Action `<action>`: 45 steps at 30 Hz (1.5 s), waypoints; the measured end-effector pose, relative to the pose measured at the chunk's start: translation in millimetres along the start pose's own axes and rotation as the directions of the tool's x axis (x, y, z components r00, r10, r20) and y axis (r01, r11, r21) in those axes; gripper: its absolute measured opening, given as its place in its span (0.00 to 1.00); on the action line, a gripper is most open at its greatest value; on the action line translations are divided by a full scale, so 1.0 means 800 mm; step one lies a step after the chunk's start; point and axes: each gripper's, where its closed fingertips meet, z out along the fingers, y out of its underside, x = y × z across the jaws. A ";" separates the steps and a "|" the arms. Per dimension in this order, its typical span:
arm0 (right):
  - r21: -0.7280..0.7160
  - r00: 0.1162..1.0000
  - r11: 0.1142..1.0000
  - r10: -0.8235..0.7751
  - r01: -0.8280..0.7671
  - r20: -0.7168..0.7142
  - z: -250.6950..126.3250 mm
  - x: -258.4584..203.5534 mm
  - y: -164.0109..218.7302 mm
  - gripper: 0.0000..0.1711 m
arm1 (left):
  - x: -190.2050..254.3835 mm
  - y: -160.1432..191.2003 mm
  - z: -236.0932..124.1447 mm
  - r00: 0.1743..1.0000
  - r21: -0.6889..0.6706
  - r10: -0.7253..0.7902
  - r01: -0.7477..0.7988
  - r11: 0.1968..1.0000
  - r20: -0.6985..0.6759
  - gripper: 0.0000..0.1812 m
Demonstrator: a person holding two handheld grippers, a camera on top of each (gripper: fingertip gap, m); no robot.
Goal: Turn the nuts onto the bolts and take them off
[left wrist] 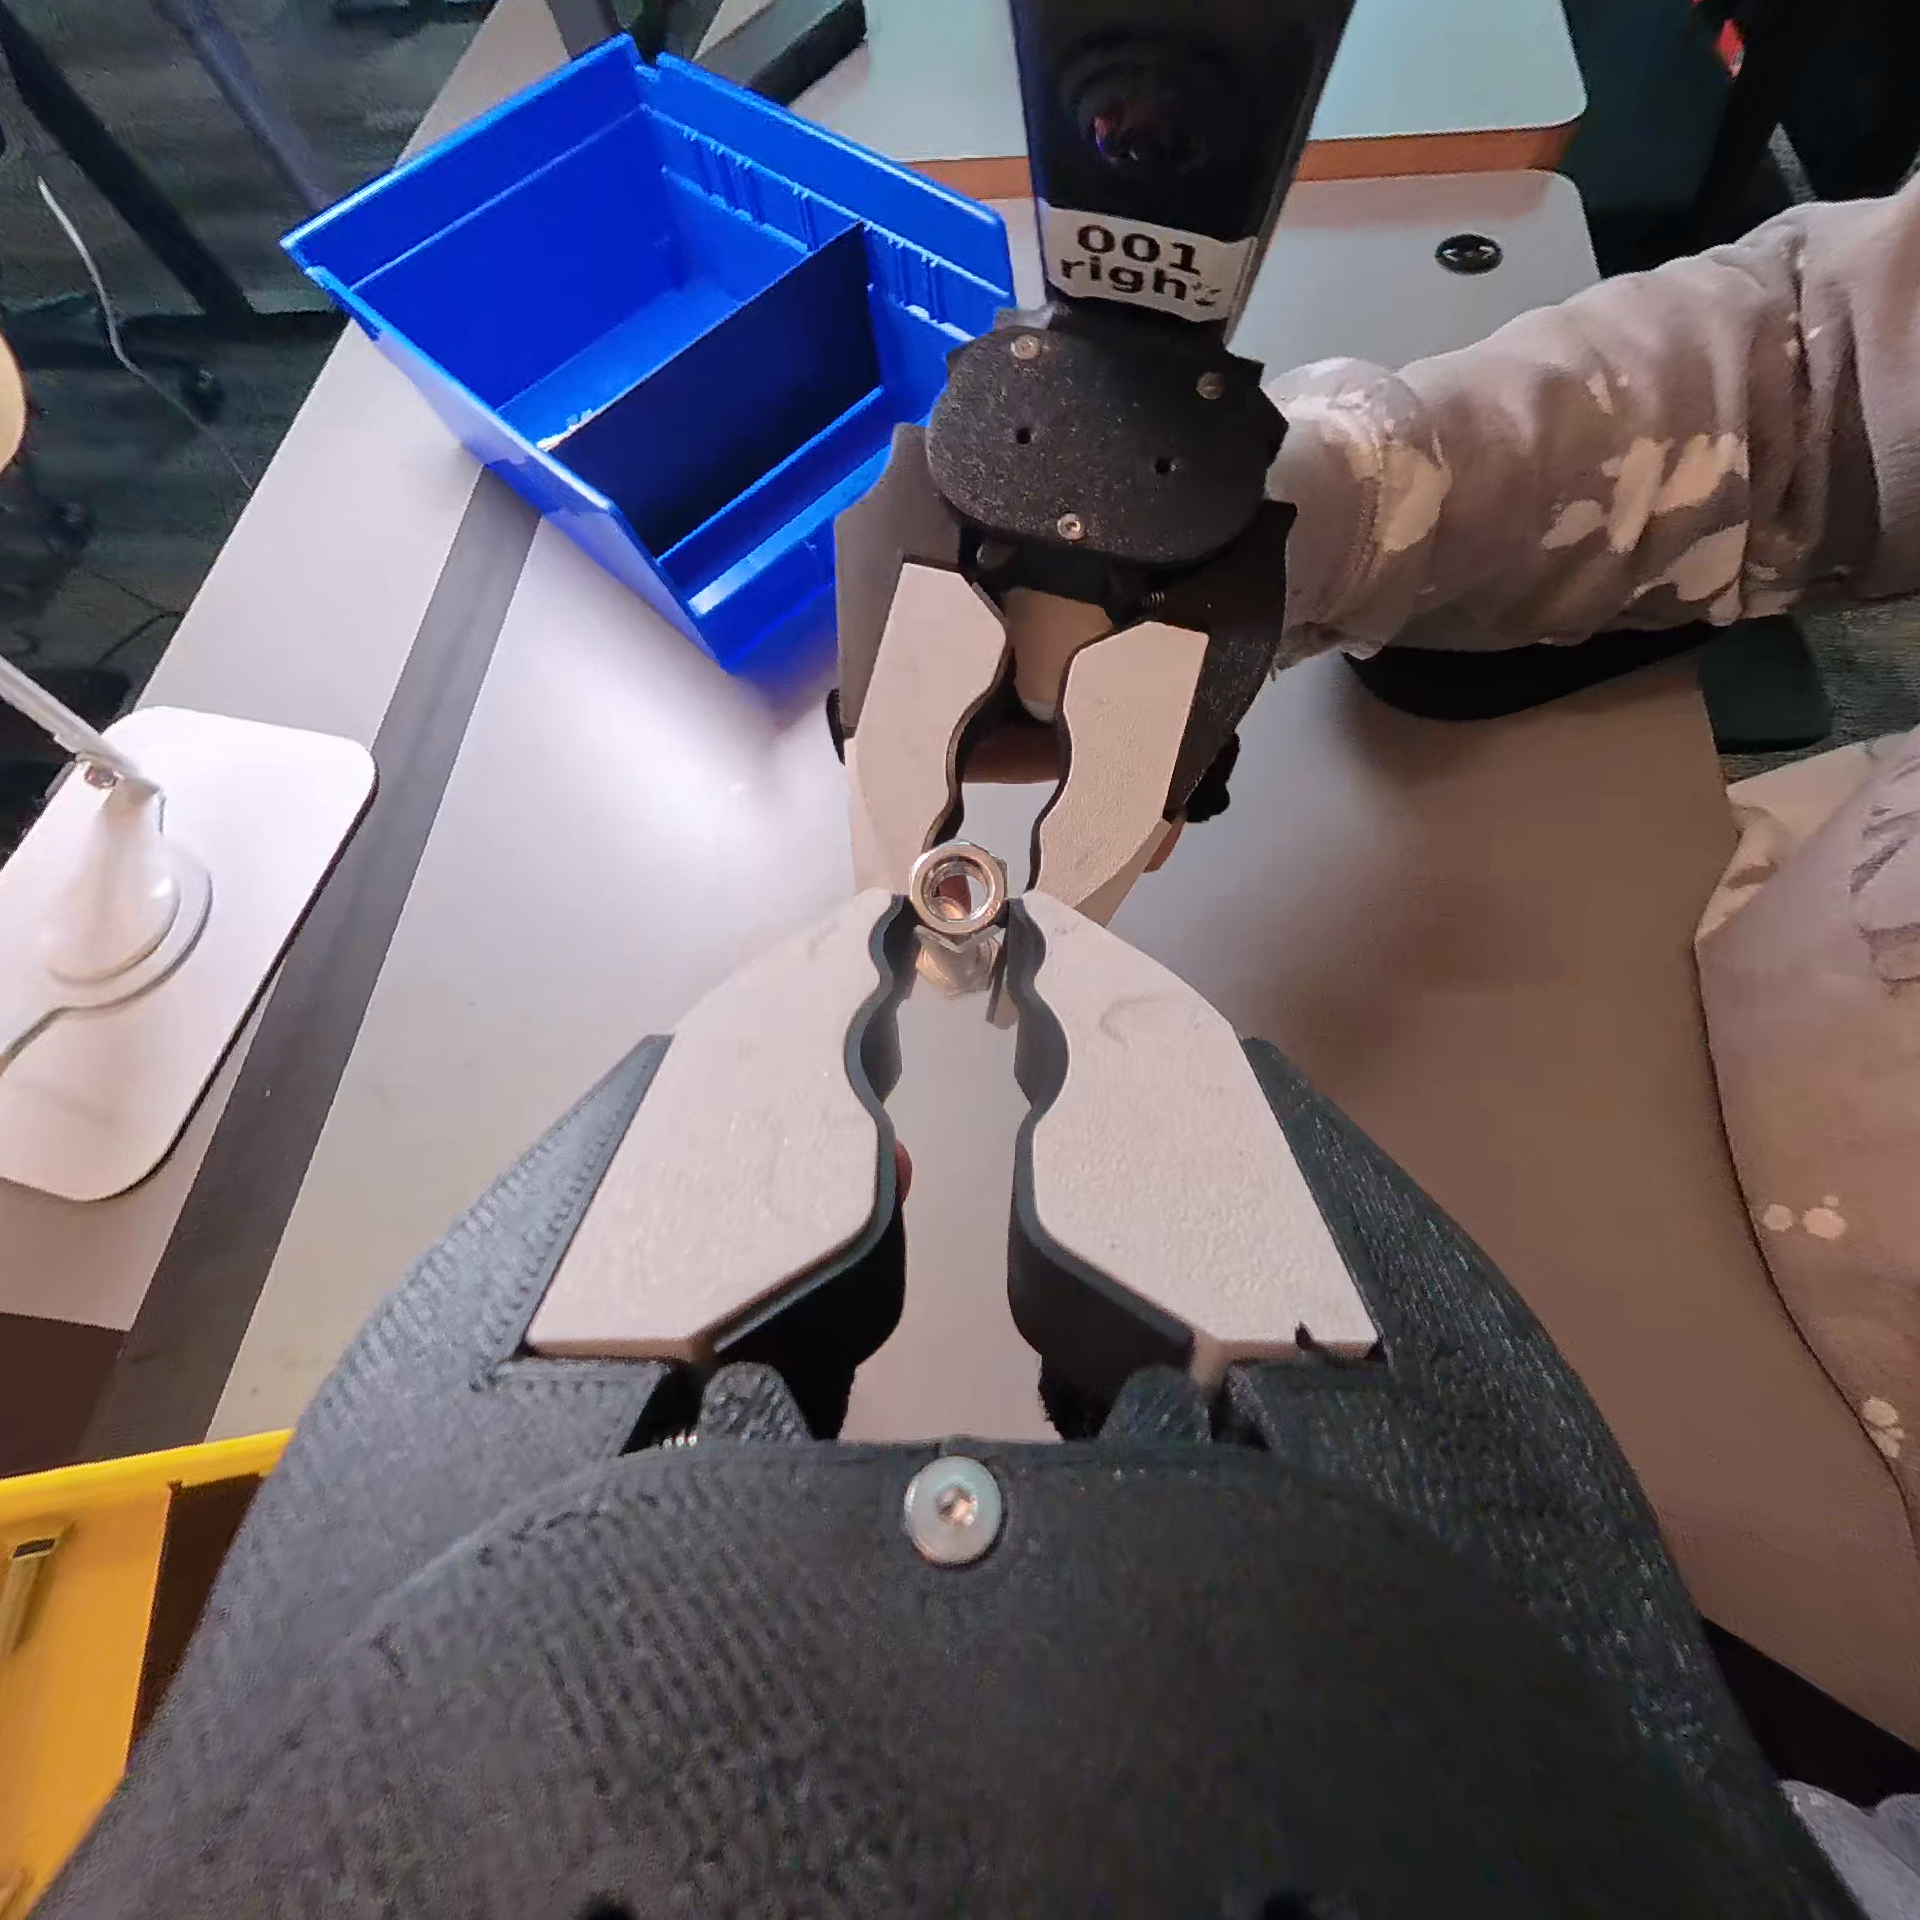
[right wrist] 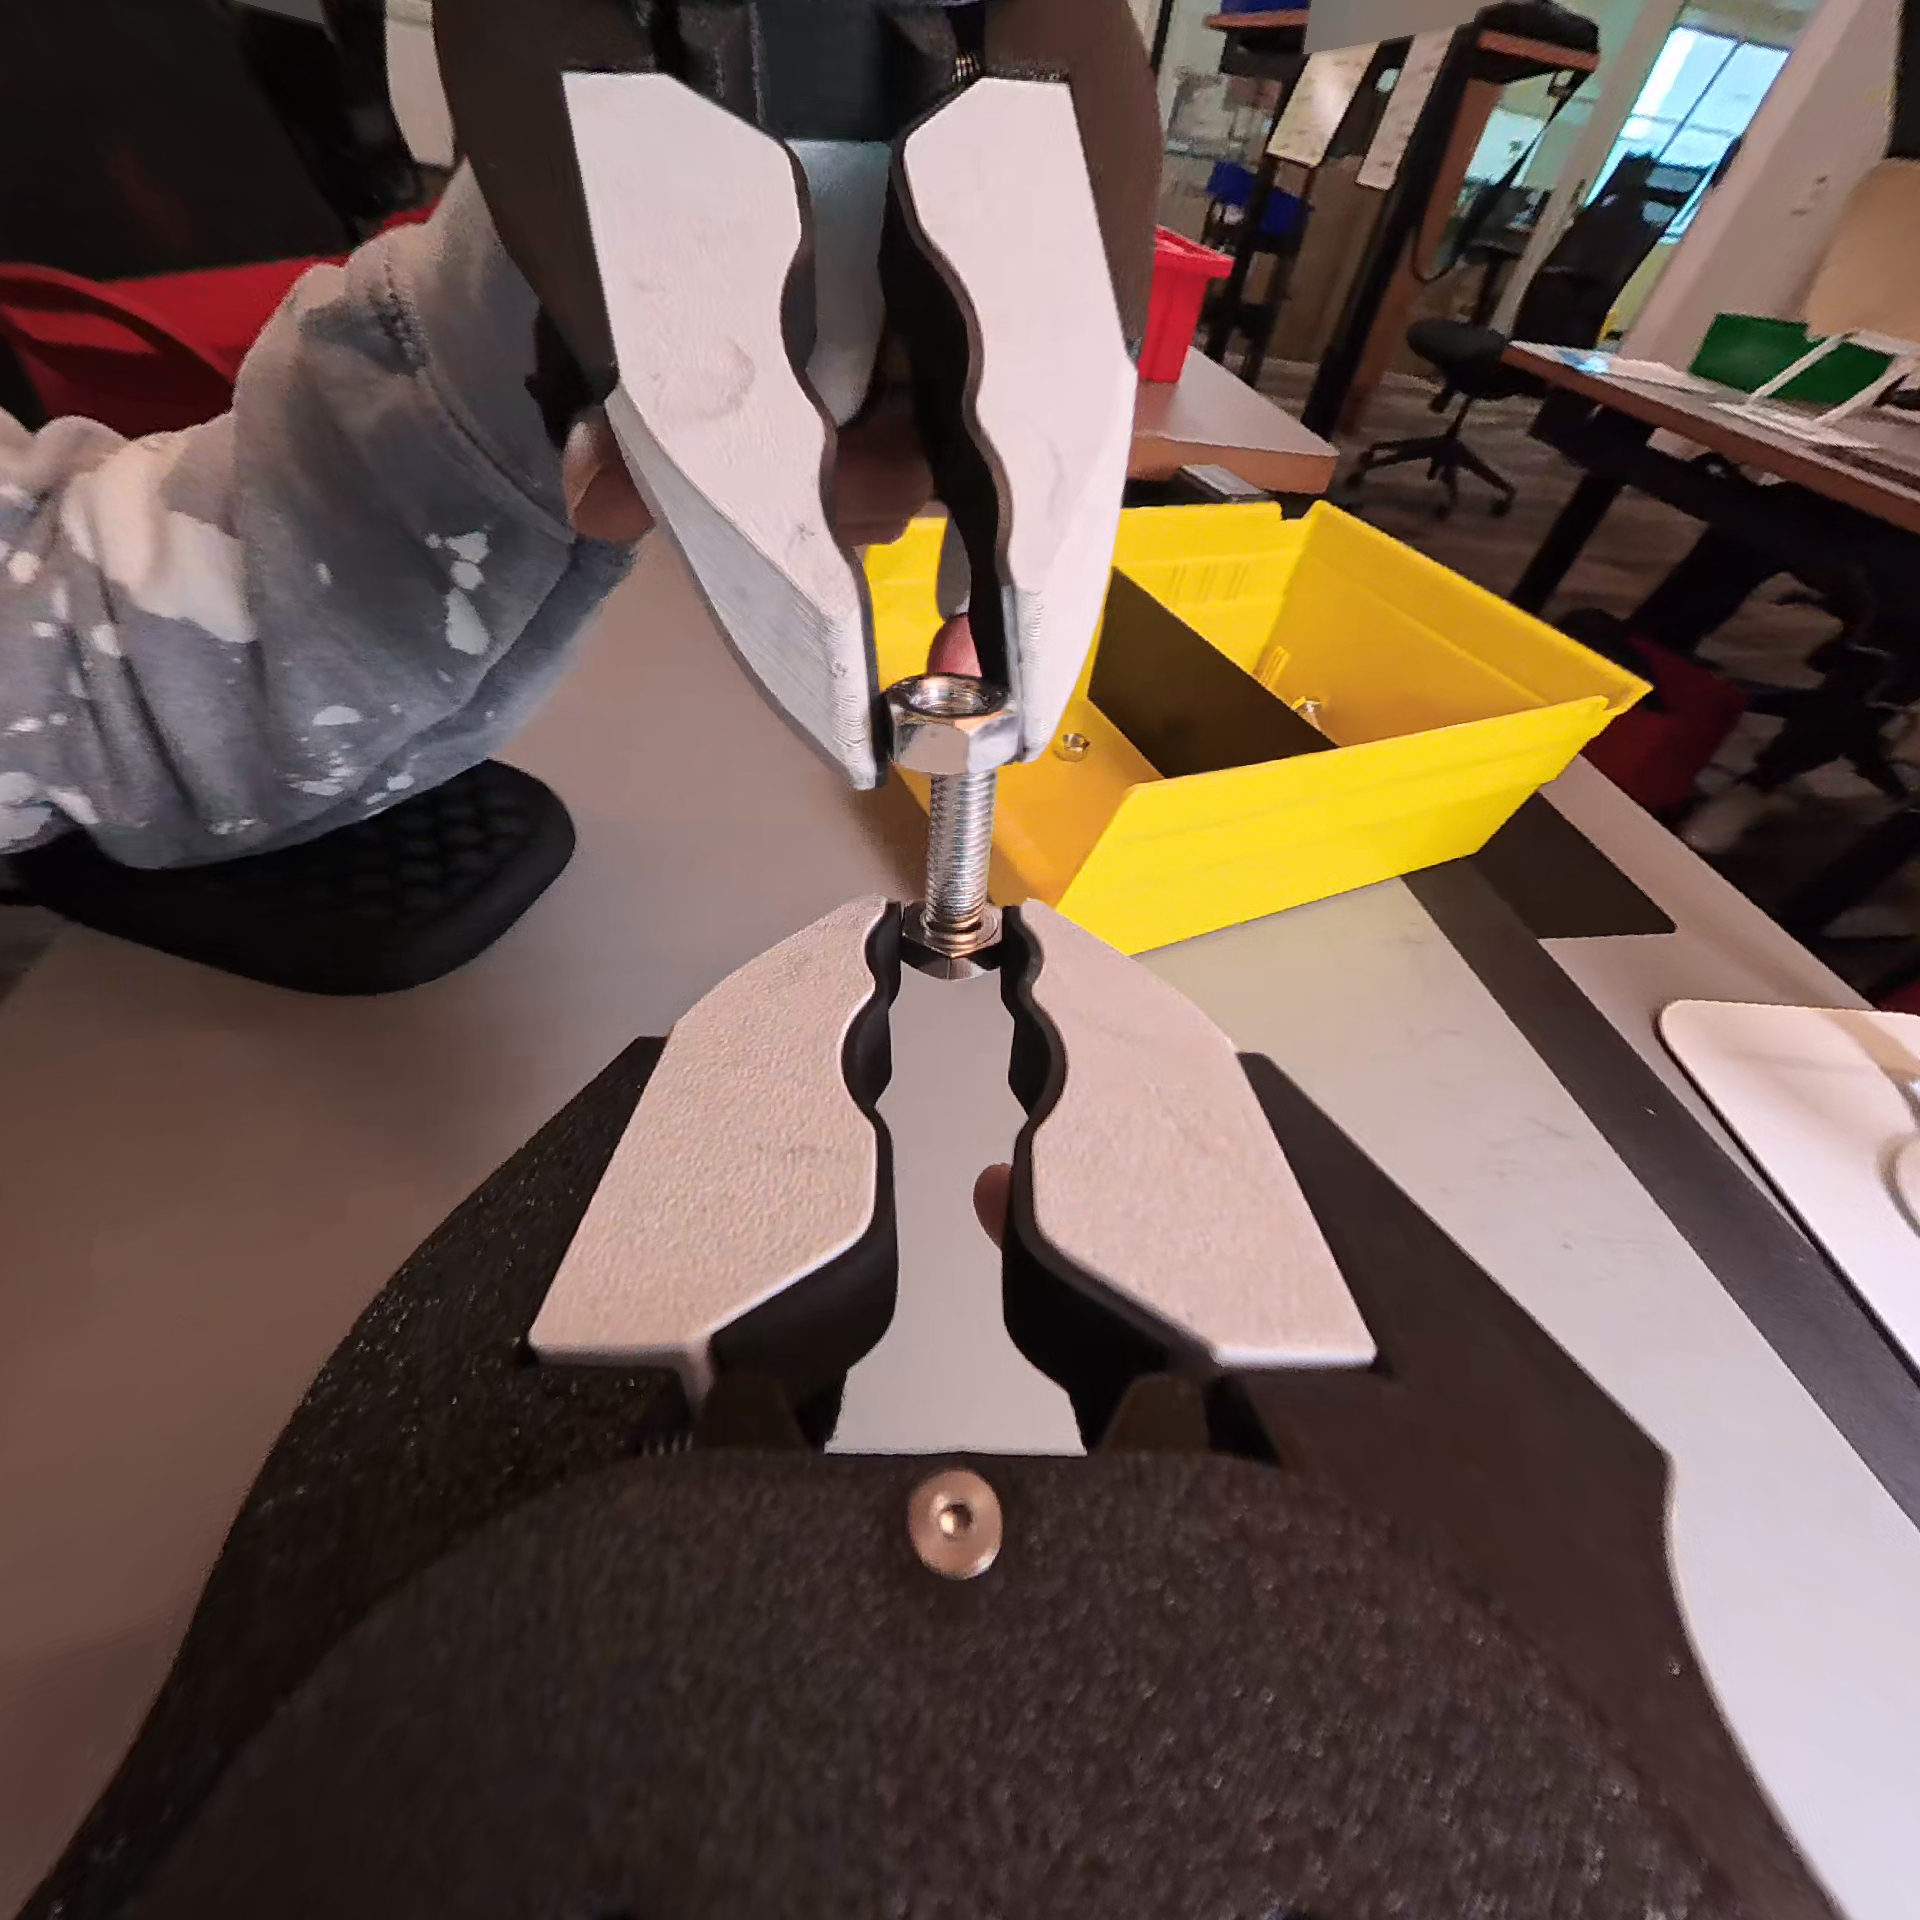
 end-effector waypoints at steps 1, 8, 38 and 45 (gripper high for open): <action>0.017 1.000 1.000 0.010 -0.010 -0.009 0.002 0.002 0.000 0.11 | -0.002 0.001 -0.001 1.000 -0.001 -0.008 0.008 1.000 0.006 0.10; 0.040 0.999 0.999 0.036 -0.035 -0.033 0.014 0.002 0.005 0.11 | -0.012 0.014 -0.002 0.998 -0.052 -0.046 0.048 0.998 0.041 0.10; 0.062 0.997 0.997 0.055 -0.052 -0.055 0.025 0.002 0.015 0.11 | -0.010 0.031 0.001 0.998 -0.112 -0.064 0.066 0.992 0.022 0.10; 0.068 0.997 0.996 0.062 -0.058 -0.054 0.024 0.002 0.013 0.11 | -0.011 0.029 0.000 0.998 -0.094 -0.066 0.068 0.993 0.023 0.10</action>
